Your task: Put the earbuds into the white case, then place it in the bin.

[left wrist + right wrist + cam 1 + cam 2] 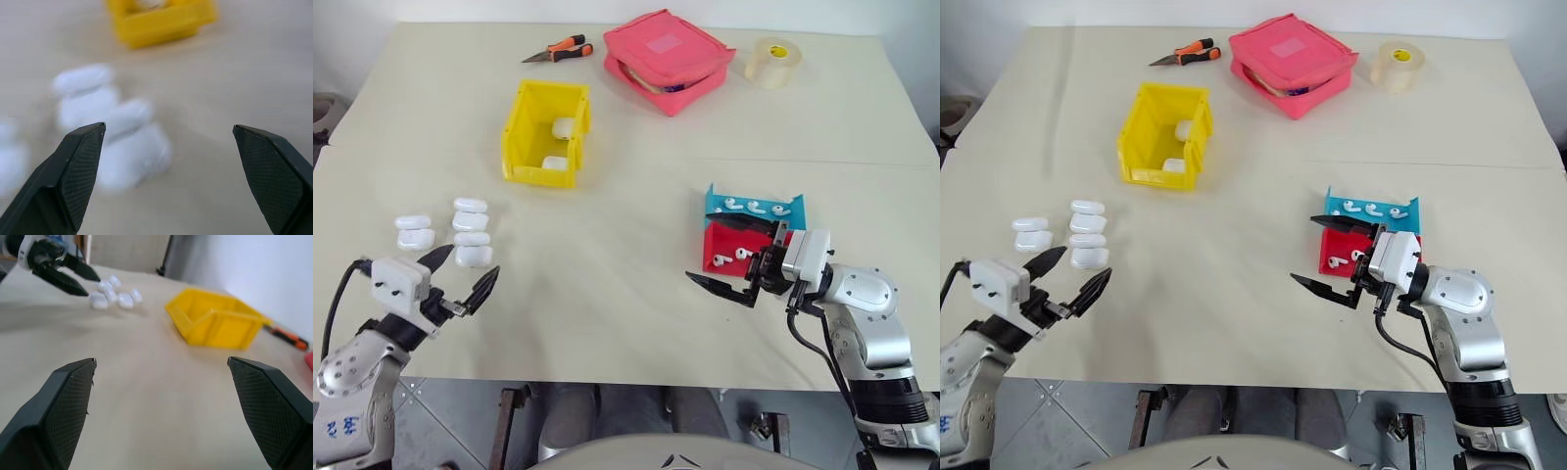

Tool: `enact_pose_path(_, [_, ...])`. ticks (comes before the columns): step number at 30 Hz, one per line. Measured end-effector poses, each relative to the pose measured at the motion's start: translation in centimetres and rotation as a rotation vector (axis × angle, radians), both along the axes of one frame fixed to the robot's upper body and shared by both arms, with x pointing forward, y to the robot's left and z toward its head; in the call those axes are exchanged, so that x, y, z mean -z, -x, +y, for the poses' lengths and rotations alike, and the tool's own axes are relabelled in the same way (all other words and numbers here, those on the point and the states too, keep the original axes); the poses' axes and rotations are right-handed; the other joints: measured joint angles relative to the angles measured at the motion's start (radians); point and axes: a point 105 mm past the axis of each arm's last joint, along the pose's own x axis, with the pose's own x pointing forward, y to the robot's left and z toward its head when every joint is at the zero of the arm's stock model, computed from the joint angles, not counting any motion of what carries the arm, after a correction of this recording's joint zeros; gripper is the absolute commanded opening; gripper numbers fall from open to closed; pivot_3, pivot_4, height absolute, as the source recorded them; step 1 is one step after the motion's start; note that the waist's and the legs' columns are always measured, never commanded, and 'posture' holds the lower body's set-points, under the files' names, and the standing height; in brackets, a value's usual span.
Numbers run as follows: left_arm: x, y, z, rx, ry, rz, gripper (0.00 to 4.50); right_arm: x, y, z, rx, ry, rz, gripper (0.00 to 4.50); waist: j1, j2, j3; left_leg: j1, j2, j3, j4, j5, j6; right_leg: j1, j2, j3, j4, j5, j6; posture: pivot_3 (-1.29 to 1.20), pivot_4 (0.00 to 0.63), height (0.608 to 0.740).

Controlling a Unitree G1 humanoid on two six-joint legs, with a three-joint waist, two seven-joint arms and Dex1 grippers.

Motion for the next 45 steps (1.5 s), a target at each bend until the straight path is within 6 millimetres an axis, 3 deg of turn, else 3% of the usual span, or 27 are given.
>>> enact_pose_path(6, [-0.3,0.4,0.1,-0.059,0.036,0.055,4.44,0.0,-0.1,0.7,-0.030,0.007,0.011,4.50,0.001,0.000,0.000,0.000,-0.001,0.000,0.000,0.000,0.000,0.000,0.000,0.000,-0.001,0.000,0.000,0.00,0.150,0.740])
enact_pose_path(11, [-3.4,-3.7,-1.5,-0.066,0.030,0.199,4.44,1.1,0.2,0.2,-0.023,0.015,0.115,4.50,-0.001,-0.001,0.000,0.000,-0.003,-0.002,0.000,0.000,-0.001,0.000,0.000,0.000,0.002,0.000,0.000,0.00,0.150,0.740])
enact_pose_path(16, [-4.5,-5.4,-2.8,-0.121,0.020,0.394,4.44,0.9,0.5,0.4,-0.036,0.007,0.132,4.50,-0.008,-0.001,0.000,0.000,-0.006,-0.002,-0.001,0.000,0.000,-0.001,0.001,-0.001,0.005,0.000,0.000,0.00,0.150,0.740])
enact_pose_path(22, [-3.7,-4.9,-2.2,-0.204,-0.082,0.535,4.44,1.2,1.0,0.4,-0.027,-0.003,0.155,4.50,-0.032,0.000,0.000,0.000,-0.006,-0.002,-0.002,0.000,-0.001,-0.003,0.001,0.000,0.005,0.000,0.000,0.00,0.150,0.740])
enact_pose_path(36, [-4.5,-4.5,-0.7,-0.354,-0.038,0.453,4.44,1.5,1.4,0.4,-0.032,-0.015,0.180,4.50,-0.022,0.000,0.000,0.000,-0.008,-0.002,-0.001,0.001,-0.002,-0.003,-0.001,0.001,0.003,0.000,0.000,0.00,0.150,0.740])
enact_pose_path(45, [-2.0,-1.6,-0.5,-0.427,0.033,0.477,4.44,0.9,1.1,0.8,-0.095,0.002,0.178,4.50,-0.020,0.000,0.000,0.000,-0.006,-0.002,0.000,0.001,-0.002,-0.003,-0.001,0.001,0.003,0.000,0.000,0.00,0.150,0.740])
